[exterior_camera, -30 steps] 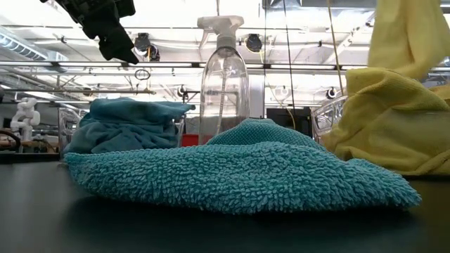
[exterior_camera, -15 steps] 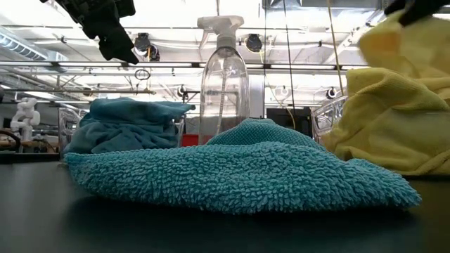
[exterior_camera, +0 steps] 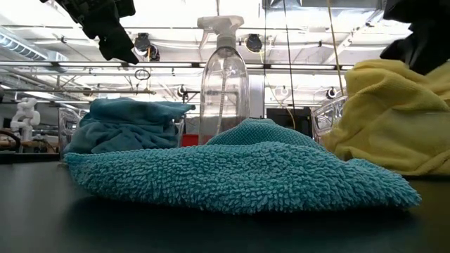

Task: Sort microfiber towel by color & place in baskets
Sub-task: Put the yellow microfiber towel into the bottom transparent bin

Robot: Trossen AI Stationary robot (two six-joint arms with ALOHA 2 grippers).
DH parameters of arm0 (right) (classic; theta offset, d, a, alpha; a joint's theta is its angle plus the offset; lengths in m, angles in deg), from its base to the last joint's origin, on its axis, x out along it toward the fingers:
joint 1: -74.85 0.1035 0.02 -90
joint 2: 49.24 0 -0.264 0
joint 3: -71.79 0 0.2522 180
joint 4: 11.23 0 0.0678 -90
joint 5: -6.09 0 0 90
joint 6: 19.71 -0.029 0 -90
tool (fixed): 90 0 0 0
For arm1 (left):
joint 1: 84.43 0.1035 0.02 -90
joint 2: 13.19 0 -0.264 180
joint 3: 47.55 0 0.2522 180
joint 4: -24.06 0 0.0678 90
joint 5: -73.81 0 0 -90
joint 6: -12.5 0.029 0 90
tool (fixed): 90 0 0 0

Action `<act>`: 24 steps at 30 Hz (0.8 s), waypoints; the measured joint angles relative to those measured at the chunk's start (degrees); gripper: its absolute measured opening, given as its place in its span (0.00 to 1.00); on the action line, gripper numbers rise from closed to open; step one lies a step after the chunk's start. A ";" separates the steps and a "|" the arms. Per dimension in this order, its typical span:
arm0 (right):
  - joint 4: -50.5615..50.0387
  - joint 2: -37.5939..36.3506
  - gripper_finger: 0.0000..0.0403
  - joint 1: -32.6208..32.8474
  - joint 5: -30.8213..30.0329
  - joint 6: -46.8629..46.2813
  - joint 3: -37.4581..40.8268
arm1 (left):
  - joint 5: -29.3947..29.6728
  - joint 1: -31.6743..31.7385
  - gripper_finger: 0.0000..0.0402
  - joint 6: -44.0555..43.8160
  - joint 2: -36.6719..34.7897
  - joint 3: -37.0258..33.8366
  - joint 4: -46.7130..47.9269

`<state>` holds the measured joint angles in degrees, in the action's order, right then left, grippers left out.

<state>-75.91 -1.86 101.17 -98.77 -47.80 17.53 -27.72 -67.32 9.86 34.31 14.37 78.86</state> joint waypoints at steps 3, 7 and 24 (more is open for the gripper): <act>0.89 2.49 0.00 -0.14 0.06 -0.21 0.05 | 0.00 0.00 0.65 0.00 0.00 0.00 0.00; 2.49 6.09 0.00 -1.27 0.40 0.14 0.05 | 0.00 0.01 0.65 0.00 0.00 0.00 0.00; 4.61 23.81 0.00 -11.69 10.88 1.02 0.00 | 0.01 0.01 0.65 0.00 0.00 0.00 0.00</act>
<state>-71.30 21.95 89.49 -87.89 -46.78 17.54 -27.71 -67.31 9.86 34.31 14.37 78.86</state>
